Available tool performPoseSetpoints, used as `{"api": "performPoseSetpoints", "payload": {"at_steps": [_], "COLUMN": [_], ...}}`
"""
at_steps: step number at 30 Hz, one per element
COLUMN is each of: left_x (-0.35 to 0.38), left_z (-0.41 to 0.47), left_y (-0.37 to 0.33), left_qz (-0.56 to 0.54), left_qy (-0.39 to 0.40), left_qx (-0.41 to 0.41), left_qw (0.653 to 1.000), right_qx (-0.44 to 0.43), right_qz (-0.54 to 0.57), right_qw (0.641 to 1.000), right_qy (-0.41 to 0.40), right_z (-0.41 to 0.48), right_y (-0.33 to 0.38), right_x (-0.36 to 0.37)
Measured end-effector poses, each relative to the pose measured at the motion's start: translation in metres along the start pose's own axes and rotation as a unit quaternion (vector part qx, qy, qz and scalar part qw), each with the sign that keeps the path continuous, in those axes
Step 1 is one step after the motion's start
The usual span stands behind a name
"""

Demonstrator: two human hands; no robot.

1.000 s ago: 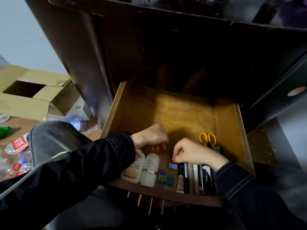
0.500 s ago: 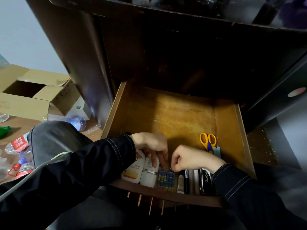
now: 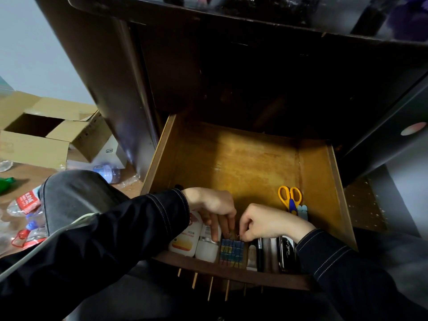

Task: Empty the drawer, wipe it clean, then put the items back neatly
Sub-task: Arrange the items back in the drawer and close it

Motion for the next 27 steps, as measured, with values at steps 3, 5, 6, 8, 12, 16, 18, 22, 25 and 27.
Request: {"api": "performPoseSetpoints", "payload": {"at_steps": [3,5,6,8,12,16,18,22,25,27], "left_x": [0.000,-0.001,-0.001,-0.003,-0.016,-0.047,-0.062,-0.085,-0.098,-0.105], "left_z": [0.000,0.001,0.002,0.003,-0.006,-0.040,-0.065,-0.126,-0.184,-0.223], "left_y": [0.001,0.001,0.001,0.002,0.001,-0.011,-0.021,-0.051,-0.075,-0.087], "left_qz": [-0.007,-0.008,-0.005,-0.001,-0.028,-0.120,-0.134,-0.129,-0.103,-0.096], "left_qy": [0.002,-0.002,-0.005,-0.003,-0.054,-0.211,-0.281,-0.377,-0.448,-0.489], "left_qx": [0.003,0.006,0.007,0.003,0.016,0.141,0.194,0.289,0.356,0.395], "left_qw": [1.000,1.000,1.000,1.000,0.998,0.960,0.930,0.871,0.814,0.772], "right_qx": [0.001,0.000,0.000,0.003,0.013,0.026,0.025,-0.021,-0.082,-0.145], "right_qz": [-0.005,-0.006,-0.004,0.004,0.044,0.112,0.099,0.057,0.045,0.061], "right_qw": [1.000,1.000,1.000,1.000,0.998,0.981,0.971,0.936,0.892,0.861], "right_qy": [0.002,0.008,0.011,0.014,-0.036,-0.159,-0.215,-0.345,-0.443,-0.483], "right_z": [0.002,0.002,0.002,0.001,-0.007,-0.027,-0.043,-0.089,-0.138,-0.172], "right_y": [-0.001,-0.001,-0.001,-0.004,-0.008,-0.005,0.005,0.045,0.086,0.115], "right_x": [0.002,0.005,0.005,0.003,-0.014,-0.049,-0.070,-0.122,-0.166,-0.191]}}
Point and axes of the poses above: each hand's wrist, its own z-axis towards the middle knuckle, its own x-axis out of the palm, y = z × x, the point moved 8 cm from there along z, towards the middle knuckle, and after that the axes turned 4 degrees about y, right-handed, at the moved point
